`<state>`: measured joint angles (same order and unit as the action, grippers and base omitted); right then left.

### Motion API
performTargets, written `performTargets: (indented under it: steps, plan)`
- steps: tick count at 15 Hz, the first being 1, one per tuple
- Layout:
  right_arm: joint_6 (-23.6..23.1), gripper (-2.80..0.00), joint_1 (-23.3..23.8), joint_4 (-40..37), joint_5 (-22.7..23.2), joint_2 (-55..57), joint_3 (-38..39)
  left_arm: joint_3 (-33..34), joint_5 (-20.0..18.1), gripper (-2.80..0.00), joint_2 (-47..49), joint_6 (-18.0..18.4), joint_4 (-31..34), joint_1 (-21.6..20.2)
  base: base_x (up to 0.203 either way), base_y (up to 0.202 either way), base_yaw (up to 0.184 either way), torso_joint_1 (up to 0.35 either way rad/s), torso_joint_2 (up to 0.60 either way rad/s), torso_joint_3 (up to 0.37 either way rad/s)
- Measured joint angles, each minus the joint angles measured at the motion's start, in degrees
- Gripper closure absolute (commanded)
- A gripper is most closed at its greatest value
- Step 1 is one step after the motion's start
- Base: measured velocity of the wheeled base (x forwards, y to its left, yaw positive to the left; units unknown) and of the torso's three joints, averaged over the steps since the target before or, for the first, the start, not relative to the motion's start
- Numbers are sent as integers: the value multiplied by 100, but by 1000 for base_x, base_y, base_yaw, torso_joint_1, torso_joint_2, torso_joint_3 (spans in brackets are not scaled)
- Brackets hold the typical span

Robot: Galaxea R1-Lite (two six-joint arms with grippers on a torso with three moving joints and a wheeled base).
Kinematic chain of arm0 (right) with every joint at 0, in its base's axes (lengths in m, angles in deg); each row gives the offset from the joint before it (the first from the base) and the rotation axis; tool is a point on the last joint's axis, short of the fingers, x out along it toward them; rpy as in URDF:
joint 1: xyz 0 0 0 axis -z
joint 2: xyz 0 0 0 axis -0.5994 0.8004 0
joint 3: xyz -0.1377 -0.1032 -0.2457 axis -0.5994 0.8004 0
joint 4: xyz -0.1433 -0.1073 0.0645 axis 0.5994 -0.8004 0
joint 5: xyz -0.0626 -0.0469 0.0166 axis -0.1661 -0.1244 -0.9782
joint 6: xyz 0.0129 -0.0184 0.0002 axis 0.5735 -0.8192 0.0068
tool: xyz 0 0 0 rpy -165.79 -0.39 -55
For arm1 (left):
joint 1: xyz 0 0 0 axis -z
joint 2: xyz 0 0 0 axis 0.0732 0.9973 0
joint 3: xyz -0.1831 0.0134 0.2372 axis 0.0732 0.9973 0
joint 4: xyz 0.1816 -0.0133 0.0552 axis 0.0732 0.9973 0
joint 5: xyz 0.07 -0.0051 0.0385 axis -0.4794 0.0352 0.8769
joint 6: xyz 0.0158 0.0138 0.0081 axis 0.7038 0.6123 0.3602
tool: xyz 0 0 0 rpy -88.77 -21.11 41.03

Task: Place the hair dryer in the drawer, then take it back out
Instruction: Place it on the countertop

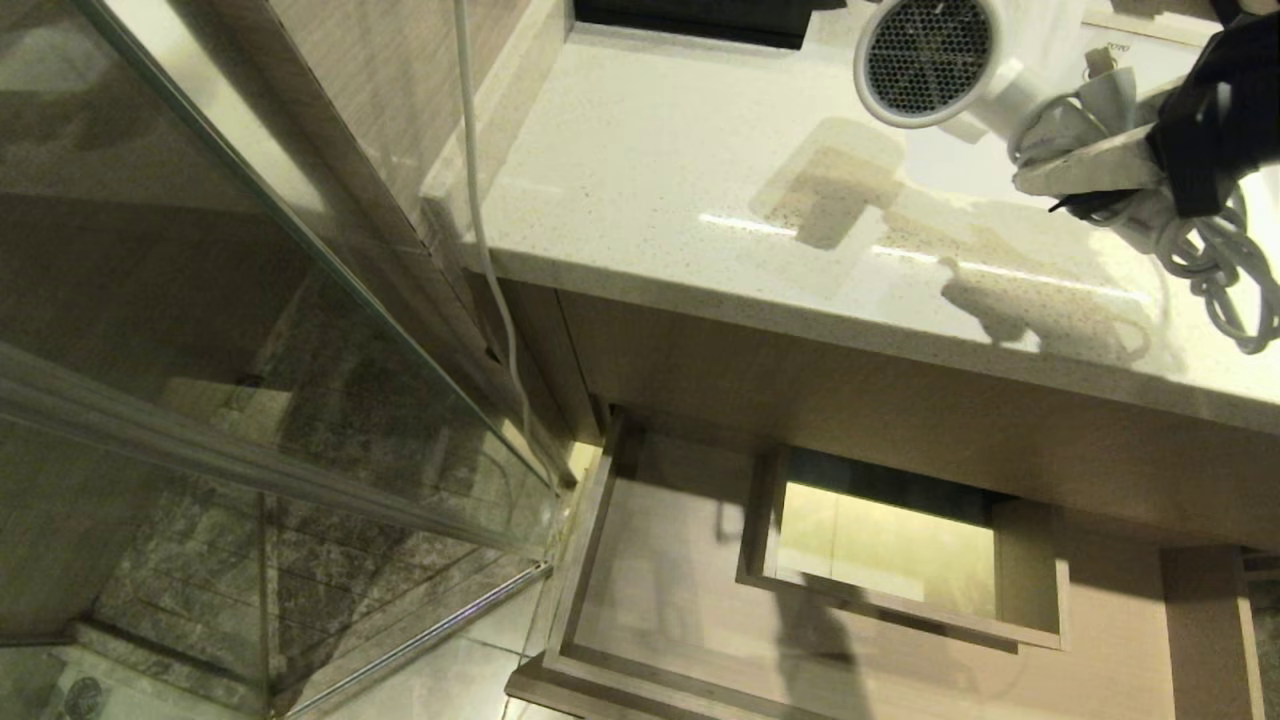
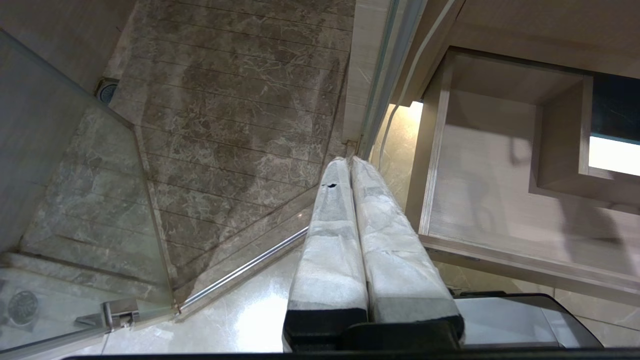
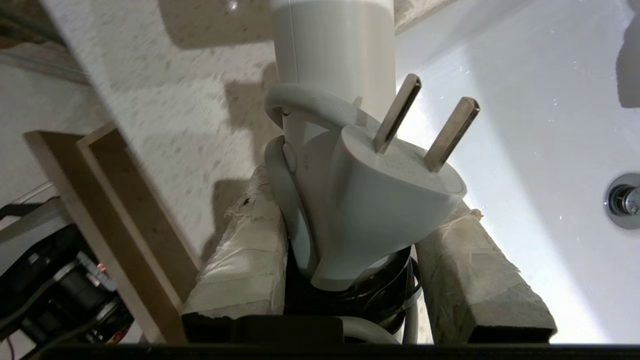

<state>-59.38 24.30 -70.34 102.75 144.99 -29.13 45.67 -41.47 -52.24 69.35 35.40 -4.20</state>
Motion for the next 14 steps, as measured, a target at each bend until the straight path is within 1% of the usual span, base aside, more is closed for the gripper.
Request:
performTargets:
  steps: [3,7,9,13,14]
  plan:
    - [217,0,-309,333,-771,262,-17,0,0,0,0,-1,-2,0,0,0,0,0,0,0]
    - [253,0,-400,415,-913,431,-17,0,0,0,0,-1,-5,0,0,0,0,0,0,0]
    - [261,0,-419,385,-1101,480,-17,1,-1,0,0,-1,-5,0,0,0,0,0,0,0]
    - [313,0,-481,360,-1125,566,-12,2,0,0,0,-1,-5,0,0,0,0,0,0,0]
    - [322,-107,-483,354,-1129,577,-10,2,0,0,0,-1,-5,0,0,0,0,0,0,0]
